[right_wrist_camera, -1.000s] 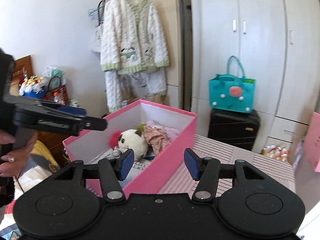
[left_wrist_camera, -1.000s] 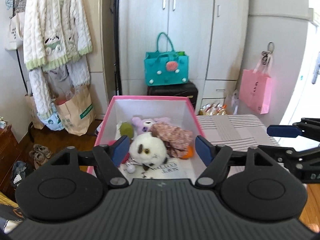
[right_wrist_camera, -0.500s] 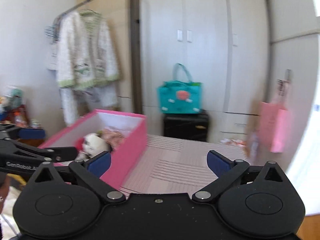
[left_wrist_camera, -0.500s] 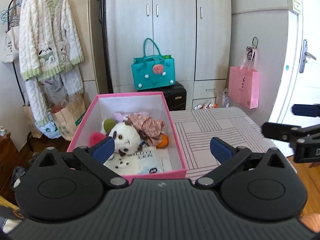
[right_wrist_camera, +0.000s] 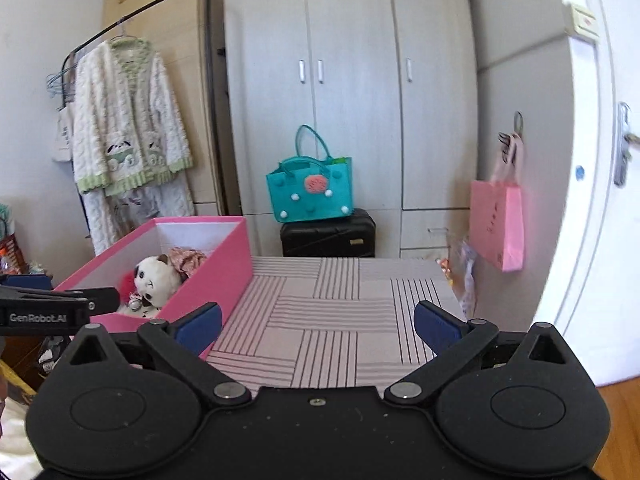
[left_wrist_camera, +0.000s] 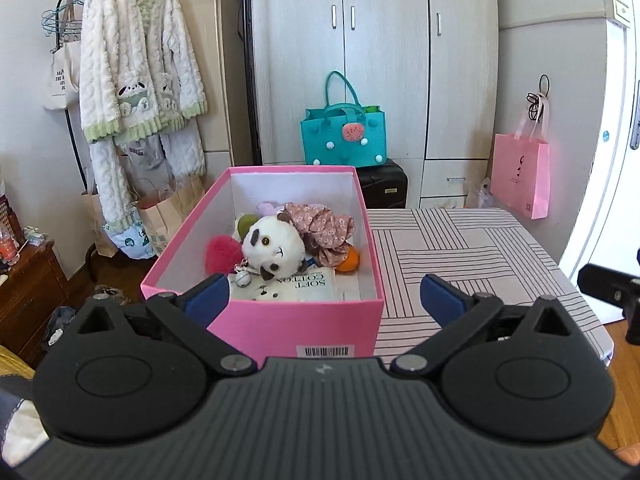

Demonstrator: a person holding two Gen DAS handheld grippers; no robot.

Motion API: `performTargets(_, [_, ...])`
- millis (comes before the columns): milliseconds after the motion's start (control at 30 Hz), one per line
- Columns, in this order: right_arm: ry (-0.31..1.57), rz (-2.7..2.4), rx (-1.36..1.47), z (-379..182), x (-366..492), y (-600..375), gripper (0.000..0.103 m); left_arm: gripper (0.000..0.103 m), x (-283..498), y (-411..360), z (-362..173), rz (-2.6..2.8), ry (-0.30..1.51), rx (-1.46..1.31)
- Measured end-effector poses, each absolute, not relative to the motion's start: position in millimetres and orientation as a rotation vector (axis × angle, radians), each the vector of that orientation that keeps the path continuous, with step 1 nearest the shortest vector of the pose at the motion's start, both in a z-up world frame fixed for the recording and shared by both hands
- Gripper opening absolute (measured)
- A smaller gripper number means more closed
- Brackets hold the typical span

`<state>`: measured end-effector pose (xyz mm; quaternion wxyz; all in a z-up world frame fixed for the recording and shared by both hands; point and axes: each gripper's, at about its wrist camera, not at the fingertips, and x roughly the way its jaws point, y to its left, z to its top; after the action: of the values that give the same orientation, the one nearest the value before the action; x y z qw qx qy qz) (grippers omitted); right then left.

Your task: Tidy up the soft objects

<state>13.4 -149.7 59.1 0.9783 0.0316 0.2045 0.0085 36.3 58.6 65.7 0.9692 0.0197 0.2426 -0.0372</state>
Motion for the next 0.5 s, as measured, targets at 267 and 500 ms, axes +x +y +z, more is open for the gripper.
performTargets(267, [0.405, -0.027, 0.062, 44.3, -0.9, -149.9, 0.103, 0.103, 31.8, 60.4, 47.3, -0.021, 0.486, 0.023])
performTargets(500, [0.394, -0.049, 0.055, 39.7, -4.6, -141.3, 0.103, 0.103, 27.7, 60.7, 39.8, -0.021, 0.478, 0.012])
